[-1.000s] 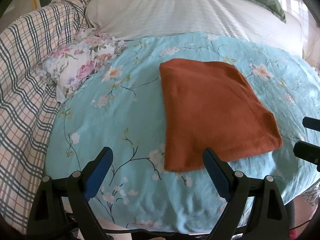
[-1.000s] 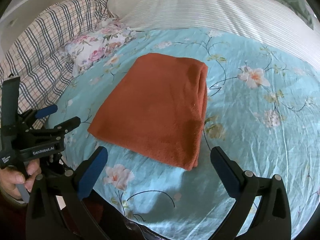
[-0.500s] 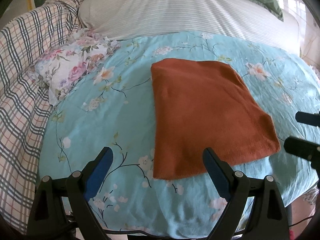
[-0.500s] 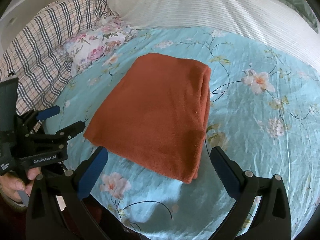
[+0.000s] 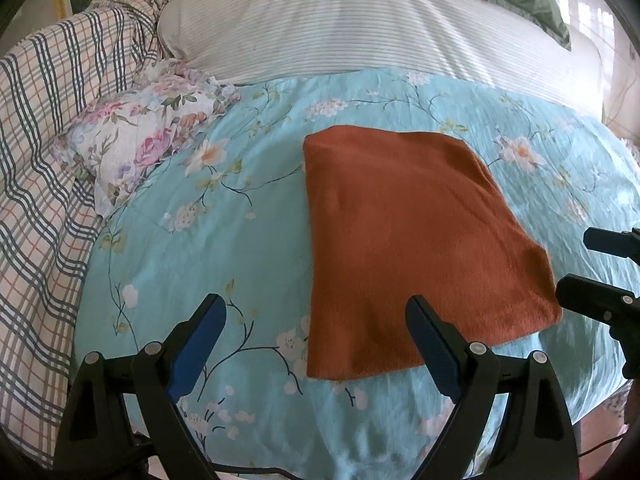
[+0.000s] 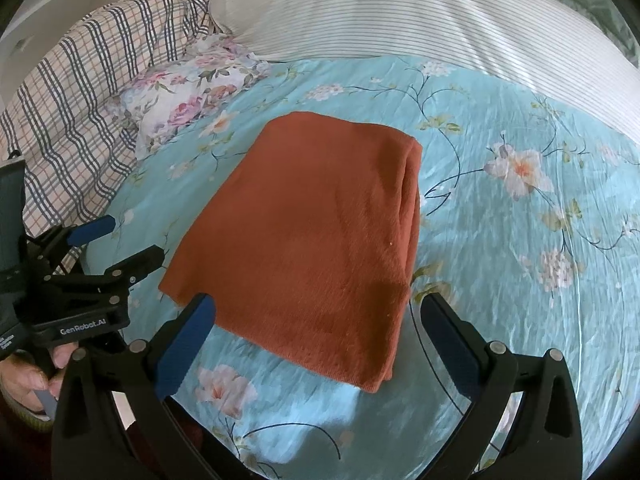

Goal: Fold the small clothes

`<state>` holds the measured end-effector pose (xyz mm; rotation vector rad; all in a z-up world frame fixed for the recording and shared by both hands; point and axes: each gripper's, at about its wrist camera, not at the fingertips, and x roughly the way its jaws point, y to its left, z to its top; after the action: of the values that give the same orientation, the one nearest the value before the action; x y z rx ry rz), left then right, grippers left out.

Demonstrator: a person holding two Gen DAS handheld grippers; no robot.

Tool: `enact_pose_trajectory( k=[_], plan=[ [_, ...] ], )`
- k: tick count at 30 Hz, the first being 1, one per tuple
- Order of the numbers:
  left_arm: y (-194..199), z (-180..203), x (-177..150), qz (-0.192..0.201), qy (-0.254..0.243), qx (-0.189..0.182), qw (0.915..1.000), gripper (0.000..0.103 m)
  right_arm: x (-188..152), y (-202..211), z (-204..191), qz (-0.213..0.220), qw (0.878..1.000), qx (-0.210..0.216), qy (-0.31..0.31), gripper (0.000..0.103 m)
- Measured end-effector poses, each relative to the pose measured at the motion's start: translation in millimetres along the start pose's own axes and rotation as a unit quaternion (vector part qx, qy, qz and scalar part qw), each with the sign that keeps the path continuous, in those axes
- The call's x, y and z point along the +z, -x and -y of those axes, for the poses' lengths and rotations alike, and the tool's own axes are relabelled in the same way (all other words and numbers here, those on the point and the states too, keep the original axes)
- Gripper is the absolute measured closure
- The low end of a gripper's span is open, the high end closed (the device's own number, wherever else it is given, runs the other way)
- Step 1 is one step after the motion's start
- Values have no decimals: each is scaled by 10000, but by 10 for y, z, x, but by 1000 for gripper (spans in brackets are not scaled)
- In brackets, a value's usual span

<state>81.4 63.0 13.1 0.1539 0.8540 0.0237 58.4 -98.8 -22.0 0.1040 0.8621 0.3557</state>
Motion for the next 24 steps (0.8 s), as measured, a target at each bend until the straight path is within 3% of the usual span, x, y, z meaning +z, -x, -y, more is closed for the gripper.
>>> enact_pose_trajectory(
  k=[24],
  plan=[
    [-92, -55, 56, -36, 35, -5, 10000, 11, 50, -116, 46, -9, 10000, 58, -12, 1]
  ],
)
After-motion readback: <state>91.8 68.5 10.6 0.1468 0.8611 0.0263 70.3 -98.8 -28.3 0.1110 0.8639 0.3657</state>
